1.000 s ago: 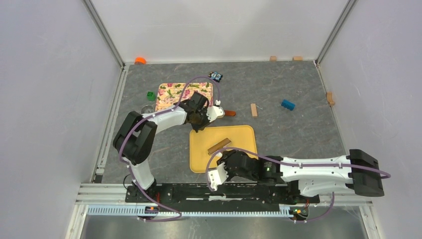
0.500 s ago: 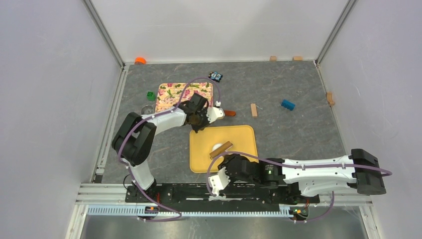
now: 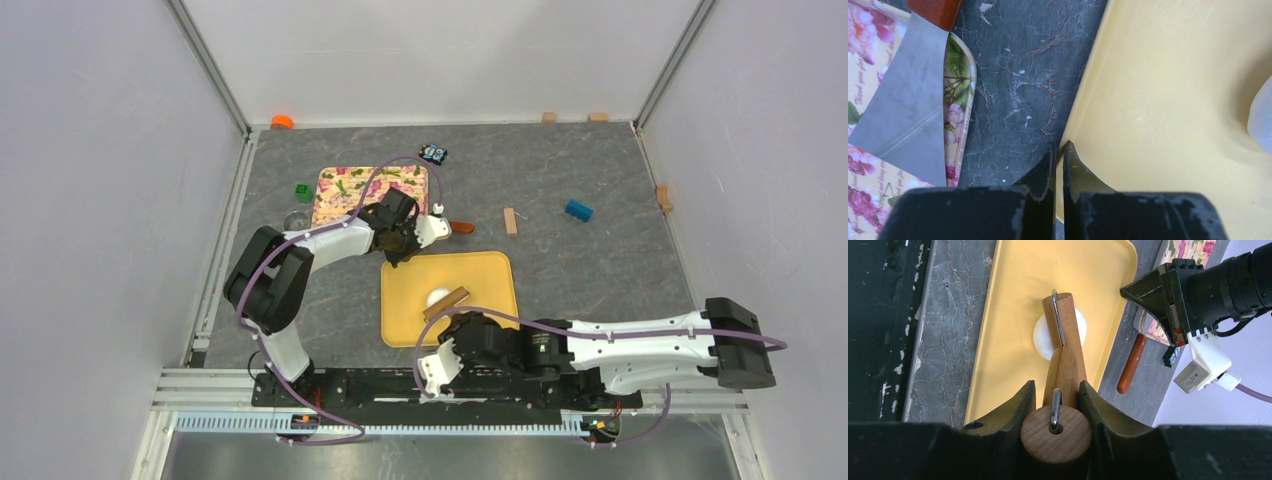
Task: Roll out the dumpling wrappers from the dough
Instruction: Flatten out the dough on the work surface.
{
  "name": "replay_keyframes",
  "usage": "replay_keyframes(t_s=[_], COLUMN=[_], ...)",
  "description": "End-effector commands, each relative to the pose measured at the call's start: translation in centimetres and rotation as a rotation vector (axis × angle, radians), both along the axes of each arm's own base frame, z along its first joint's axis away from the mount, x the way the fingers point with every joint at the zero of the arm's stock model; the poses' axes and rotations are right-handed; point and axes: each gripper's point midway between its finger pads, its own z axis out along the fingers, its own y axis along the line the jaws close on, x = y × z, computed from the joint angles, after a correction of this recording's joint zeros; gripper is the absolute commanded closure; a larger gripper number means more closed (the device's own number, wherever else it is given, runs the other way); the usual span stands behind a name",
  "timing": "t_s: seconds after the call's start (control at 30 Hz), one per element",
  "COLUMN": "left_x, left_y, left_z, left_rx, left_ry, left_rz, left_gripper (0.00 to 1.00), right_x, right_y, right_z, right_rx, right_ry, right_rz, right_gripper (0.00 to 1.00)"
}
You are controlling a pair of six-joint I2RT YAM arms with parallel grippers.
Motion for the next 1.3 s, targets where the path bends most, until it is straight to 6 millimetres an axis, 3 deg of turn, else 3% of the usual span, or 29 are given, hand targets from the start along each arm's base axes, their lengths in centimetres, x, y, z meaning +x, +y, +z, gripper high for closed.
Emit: replay_keyframes(t_s=[0.0,0.17,0.3,0.63,0.9,1.1,1.27], left_x=[-2.4,-2.4,-2.4,-2.5,-2.5,-2.5,-2.6], left_y=[2.6,2.6,2.6,2.6,2.5,2.6,2.5], left_z=[-4.4,-4.5,-4.5,-4.5,-4.5,-4.5,-4.5], left_rx=[0.122,0.125,0.129,0.126,0.127,0.128,0.126], left_ry=[0.096,0.092,0.094,0.095,0.095,0.095,0.097], left_rz=[0.010,0.007,0.006,0.000,-0.001,-0.001,-0.003], left_gripper=[0.98,0.98,0.98,0.98,0.98,0.98,0.98], right_x=[-1.8,0.0,0.2,-1.5,-0.9,0.2,0.1], right_y=[-4.6,-2.7,-2.2,-5.3,-4.1,-2.2,-2.1], right_z=[-5.0,-5.0,-4.4,-3.9,-3.1,-2.8,-2.7], right_rx=[-0.210,-0.189,-0.184,-0.186,-0.178,-0.165,-0.152], right_ry=[0.106,0.079,0.089,0.094,0.046,0.000,0.016], right_rz=[0.000,0.030,0.003,-0.099,-0.070,-0.042,-0.065], right_gripper=[1.00,1.00,1.00,1.00,1.00,1.00,1.00])
